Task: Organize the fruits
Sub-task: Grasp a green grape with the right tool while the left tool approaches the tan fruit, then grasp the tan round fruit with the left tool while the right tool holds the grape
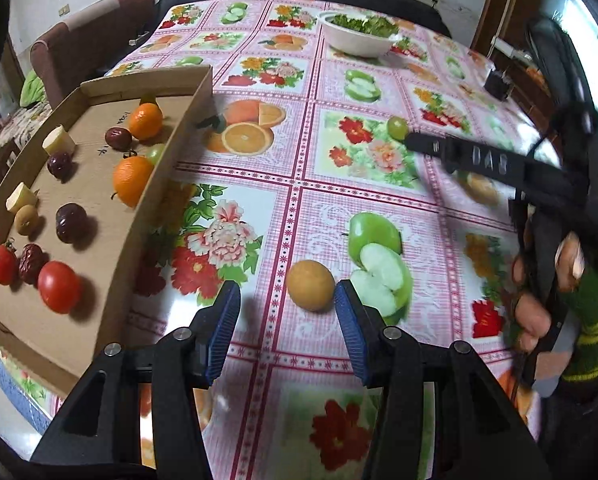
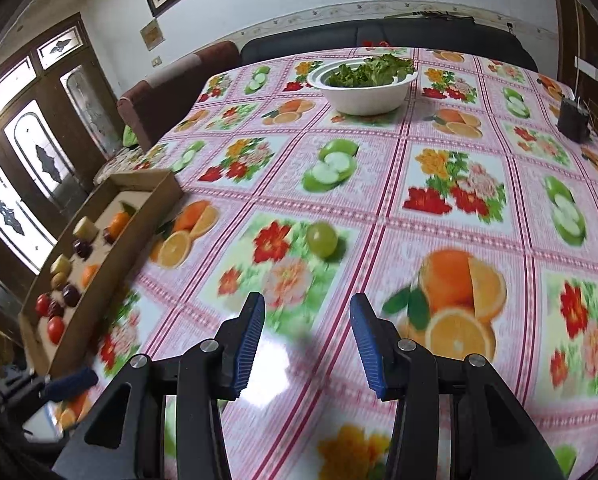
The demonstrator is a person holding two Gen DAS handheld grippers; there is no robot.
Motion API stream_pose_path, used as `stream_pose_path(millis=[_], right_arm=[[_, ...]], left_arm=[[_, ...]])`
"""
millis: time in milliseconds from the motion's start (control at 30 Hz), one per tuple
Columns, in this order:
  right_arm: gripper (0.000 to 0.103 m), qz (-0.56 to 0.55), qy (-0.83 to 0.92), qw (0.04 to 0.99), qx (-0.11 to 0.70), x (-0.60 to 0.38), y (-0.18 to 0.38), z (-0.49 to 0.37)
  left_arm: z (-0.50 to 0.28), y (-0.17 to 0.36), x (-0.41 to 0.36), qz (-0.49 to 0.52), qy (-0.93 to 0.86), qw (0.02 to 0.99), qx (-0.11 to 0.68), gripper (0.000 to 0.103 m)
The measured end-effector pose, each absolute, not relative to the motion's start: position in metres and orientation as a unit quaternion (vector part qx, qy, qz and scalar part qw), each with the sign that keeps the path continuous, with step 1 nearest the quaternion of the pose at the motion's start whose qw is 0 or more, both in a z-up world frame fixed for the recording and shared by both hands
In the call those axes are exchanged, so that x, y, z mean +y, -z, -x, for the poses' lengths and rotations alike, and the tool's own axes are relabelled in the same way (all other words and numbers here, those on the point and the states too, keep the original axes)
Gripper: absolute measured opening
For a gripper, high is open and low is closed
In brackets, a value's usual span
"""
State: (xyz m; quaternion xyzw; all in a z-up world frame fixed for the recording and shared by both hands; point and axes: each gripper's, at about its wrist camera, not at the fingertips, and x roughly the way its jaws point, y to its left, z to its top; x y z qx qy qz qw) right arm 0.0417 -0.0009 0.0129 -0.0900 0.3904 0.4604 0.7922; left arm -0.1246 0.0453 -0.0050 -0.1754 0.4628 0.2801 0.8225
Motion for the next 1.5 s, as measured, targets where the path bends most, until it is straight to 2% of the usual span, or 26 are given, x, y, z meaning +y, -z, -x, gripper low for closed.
stream_pose_path(millis=[167,200,233,333,367,433,900,1167,1200,1267,1333,1500], right_arm=[[0.046,0.105,-0.453,0.8,0.379,0.023,-0.012,-0.054],[0.046,0.111,-0.451,0.801,0.377,0.027,-0.011,-0.055],[0.046,0.119,-0.447,0.803,0.375,0.032,-0.01,-0.055],[0.044,0.148,-0.43,0.806,0.38,0.045,0.0,-0.058],[0.041,0.155,-0.425,0.811,0.372,0.046,0.002,-0.057],[0.024,0.165,-0.419,0.814,0.366,0.048,0.002,-0.056],[0.021,0.069,-0.497,0.791,0.35,-0.001,-0.044,0.012],[0.021,0.057,-0.518,0.78,0.347,-0.005,-0.051,0.037],[0.021,0.056,-0.514,0.781,0.35,-0.006,-0.049,0.035],[0.021,0.053,-0.511,0.781,0.355,-0.008,-0.046,0.033],[0.021,0.05,-0.509,0.782,0.357,-0.012,-0.046,0.031],[0.021,0.046,-0.509,0.779,0.363,-0.02,-0.043,0.031]], left_arm=[[0.117,0.014,0.046,0.165,-0.288,0.822,0.462,0.048],[0.116,0.014,0.046,0.16,-0.29,0.824,0.46,0.044],[0.117,0.014,0.045,0.155,-0.294,0.824,0.459,0.036],[0.12,0.014,0.05,0.155,-0.295,0.825,0.456,0.018],[0.121,0.013,0.051,0.156,-0.296,0.825,0.456,0.015],[0.126,0.013,0.056,0.166,-0.293,0.825,0.454,0.009],[0.195,-0.024,0.077,0.223,-0.284,0.844,0.396,0.008],[0.21,-0.034,0.091,0.23,-0.301,0.844,0.379,0.008],[0.206,-0.033,0.091,0.229,-0.297,0.845,0.38,0.009],[0.191,-0.027,0.088,0.228,-0.29,0.846,0.386,0.017],[0.178,-0.022,0.085,0.23,-0.278,0.846,0.392,0.047],[0.135,-0.004,0.075,0.186,-0.295,0.84,0.415,0.049]])
